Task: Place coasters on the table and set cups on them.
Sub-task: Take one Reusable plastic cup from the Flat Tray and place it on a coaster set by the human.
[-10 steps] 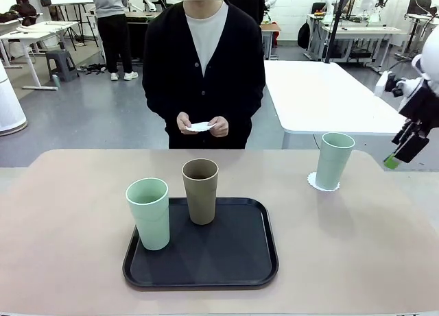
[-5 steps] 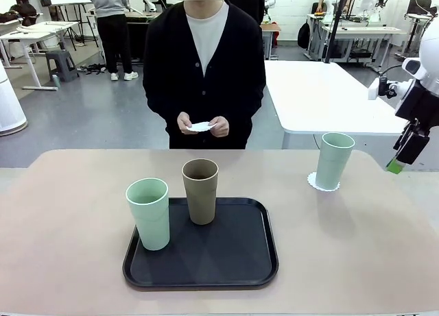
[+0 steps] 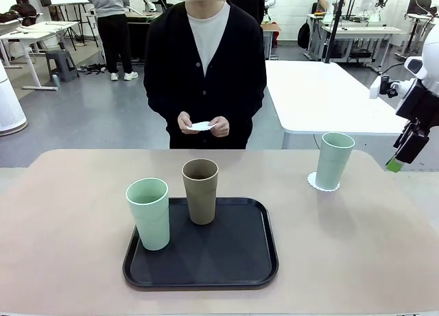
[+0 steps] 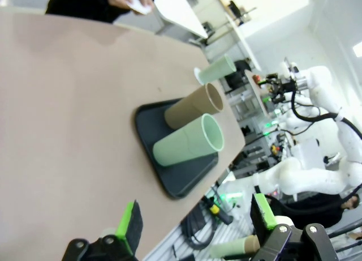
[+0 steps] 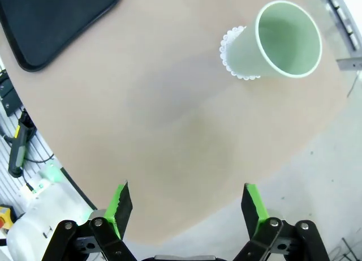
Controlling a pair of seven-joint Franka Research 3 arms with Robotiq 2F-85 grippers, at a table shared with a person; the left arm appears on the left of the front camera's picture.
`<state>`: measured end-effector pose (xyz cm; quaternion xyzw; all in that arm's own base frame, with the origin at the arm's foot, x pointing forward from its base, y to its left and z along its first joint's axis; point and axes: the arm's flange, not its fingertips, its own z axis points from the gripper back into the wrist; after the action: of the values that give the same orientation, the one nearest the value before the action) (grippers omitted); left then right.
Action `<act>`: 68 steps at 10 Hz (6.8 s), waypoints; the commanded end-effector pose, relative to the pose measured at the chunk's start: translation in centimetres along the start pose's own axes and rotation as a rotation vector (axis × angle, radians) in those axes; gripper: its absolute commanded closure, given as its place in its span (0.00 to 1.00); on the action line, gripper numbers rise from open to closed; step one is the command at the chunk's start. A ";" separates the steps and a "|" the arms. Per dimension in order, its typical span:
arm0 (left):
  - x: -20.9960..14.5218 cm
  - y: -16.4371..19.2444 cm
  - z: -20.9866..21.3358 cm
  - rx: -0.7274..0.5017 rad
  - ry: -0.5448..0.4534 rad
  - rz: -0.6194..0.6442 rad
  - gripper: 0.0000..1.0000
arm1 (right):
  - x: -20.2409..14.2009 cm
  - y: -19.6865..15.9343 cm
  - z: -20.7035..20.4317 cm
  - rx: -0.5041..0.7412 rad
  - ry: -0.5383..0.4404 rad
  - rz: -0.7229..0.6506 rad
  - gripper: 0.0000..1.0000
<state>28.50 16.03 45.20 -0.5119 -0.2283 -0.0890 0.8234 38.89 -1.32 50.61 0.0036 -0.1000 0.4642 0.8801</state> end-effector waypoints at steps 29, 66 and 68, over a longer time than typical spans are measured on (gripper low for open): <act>-0.1 0.0 0.1 -0.007 -0.005 -0.011 0.00 | -30.2 -5.3 -2.9 1.039 -0.787 -0.854 0.00; -0.1 0.0 0.1 -0.007 -0.005 -0.011 0.00 | -7.8 -3.0 6.8 0.312 -0.511 -0.226 0.00; -0.1 0.0 0.1 -0.007 -0.005 -0.011 0.00 | -0.5 1.5 5.4 0.141 -0.491 -0.083 0.00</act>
<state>28.50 16.03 45.19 -0.5120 -0.2282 -0.0889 0.8233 36.97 -4.32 58.51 0.2219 -0.2532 0.4110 0.8472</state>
